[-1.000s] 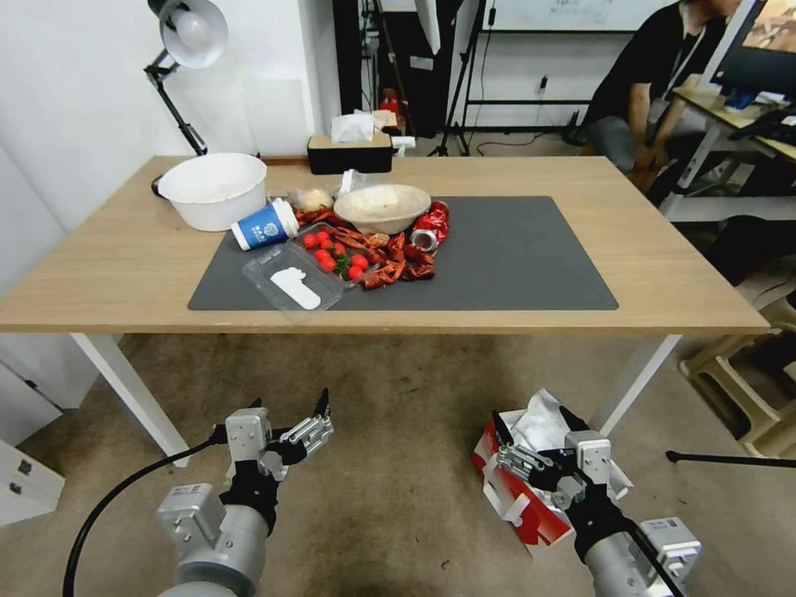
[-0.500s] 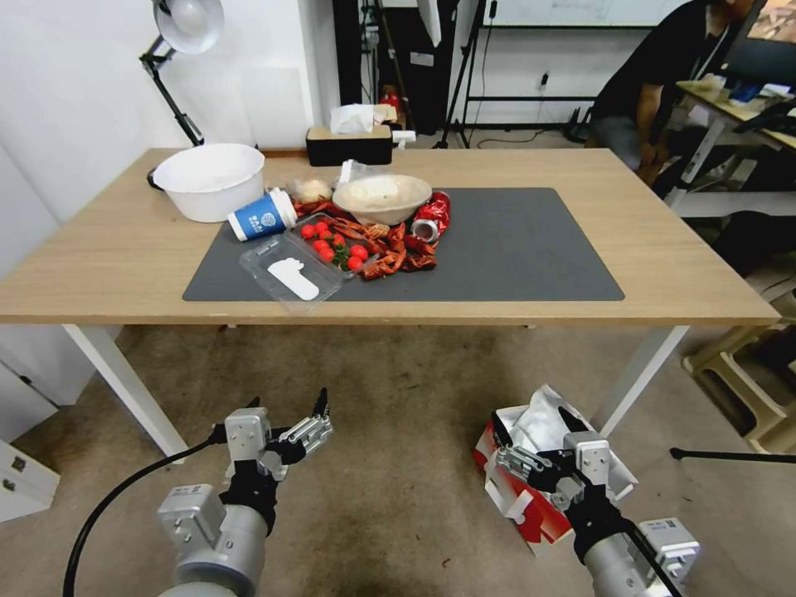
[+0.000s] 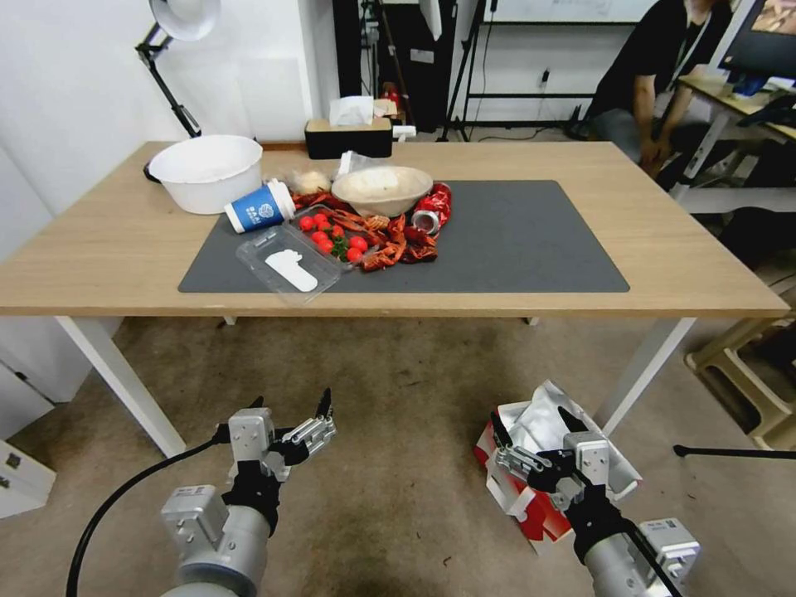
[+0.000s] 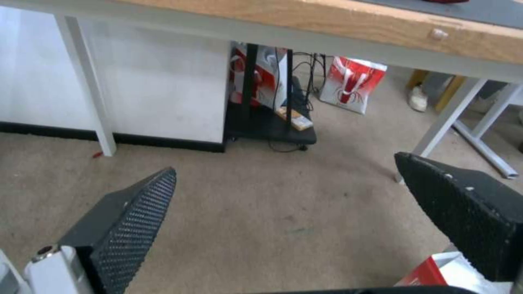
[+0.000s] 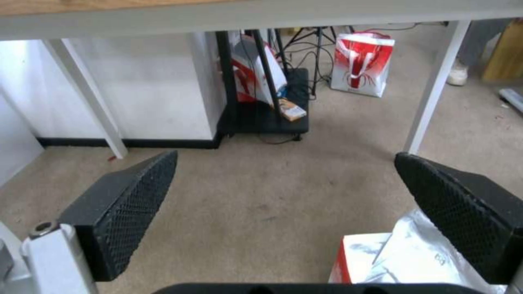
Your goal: Pick up the food delivery bag from the floor and place it on the table.
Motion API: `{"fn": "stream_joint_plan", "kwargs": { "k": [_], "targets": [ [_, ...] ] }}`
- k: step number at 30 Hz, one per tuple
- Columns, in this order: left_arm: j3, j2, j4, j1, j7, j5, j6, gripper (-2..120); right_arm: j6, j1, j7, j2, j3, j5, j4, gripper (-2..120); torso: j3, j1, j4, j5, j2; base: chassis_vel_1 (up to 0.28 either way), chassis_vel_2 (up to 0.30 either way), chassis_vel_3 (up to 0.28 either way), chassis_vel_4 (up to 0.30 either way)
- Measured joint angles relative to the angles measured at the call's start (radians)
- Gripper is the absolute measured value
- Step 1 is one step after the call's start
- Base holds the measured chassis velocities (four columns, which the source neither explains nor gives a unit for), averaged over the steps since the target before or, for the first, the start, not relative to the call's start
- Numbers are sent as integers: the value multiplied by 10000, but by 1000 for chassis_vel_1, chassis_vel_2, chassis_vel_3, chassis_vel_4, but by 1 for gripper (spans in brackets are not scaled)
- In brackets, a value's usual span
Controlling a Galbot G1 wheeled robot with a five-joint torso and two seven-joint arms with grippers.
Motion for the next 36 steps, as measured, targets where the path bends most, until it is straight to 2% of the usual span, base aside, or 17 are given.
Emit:
{"fn": "stream_joint_plan", "kwargs": {
  "k": [36],
  "targets": [
    [-28,1,-9,32,70,39,-24,100,1,2,19,-8,11,14,14,100,-963,-647,0,0,-1610,0,0,0,0]
  ]
}}
